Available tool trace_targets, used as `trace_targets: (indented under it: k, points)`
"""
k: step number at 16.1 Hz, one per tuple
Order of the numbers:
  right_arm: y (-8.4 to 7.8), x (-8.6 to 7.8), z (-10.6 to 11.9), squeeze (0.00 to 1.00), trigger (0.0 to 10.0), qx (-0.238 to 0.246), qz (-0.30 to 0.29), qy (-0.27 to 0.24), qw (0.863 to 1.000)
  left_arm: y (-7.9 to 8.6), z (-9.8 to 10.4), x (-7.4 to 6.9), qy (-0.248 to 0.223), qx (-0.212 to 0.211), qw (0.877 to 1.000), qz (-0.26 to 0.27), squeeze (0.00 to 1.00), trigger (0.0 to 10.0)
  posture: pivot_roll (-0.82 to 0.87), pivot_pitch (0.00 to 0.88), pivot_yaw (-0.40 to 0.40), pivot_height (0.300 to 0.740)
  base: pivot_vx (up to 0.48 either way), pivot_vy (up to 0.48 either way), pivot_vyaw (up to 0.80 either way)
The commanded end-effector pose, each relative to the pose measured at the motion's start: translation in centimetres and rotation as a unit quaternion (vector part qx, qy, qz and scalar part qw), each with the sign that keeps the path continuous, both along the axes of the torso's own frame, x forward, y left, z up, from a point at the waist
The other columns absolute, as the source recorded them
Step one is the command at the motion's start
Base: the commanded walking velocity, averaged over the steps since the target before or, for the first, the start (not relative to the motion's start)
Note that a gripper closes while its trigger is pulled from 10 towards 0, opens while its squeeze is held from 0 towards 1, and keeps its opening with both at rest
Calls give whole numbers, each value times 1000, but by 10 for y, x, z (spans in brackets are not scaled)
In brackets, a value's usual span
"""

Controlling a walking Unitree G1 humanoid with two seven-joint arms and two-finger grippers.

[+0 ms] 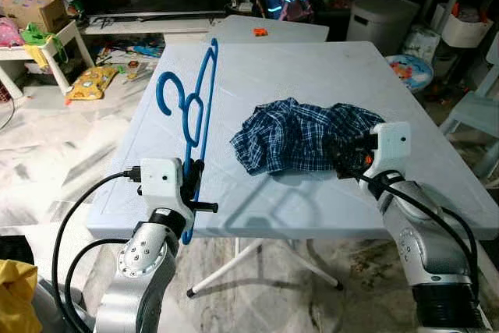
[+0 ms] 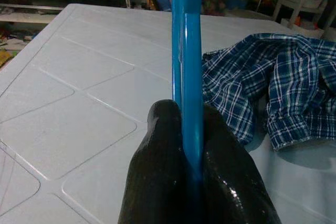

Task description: Hang hanger

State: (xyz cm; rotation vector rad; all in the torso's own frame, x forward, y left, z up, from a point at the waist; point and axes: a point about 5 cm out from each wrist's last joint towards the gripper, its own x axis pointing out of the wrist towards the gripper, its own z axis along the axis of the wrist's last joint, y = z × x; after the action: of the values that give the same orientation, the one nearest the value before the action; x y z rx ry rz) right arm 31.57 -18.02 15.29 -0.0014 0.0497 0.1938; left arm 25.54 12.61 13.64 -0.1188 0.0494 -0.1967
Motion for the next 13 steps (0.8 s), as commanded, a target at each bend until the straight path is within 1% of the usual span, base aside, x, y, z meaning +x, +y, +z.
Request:
trace_targets:
  k: [1,8,13]
  points:
    - [2,-2,2,0,10000,7,-1,1,1000,-2,0,1,1,9,1000,-8,0,10000,-97,0,41,740,0,0,0]
    - [3,-3,1,0,10000,9,0,12,1000,-5,0,3,2,8,1000,-23,0,10000,-98,0,42,740,0,0,0]
    - [5,-1,0,0,10000,10,2,16,1000,-7,1,3,3,6,1000,-25,0,10000,-99,0,42,740,-240,0,0]
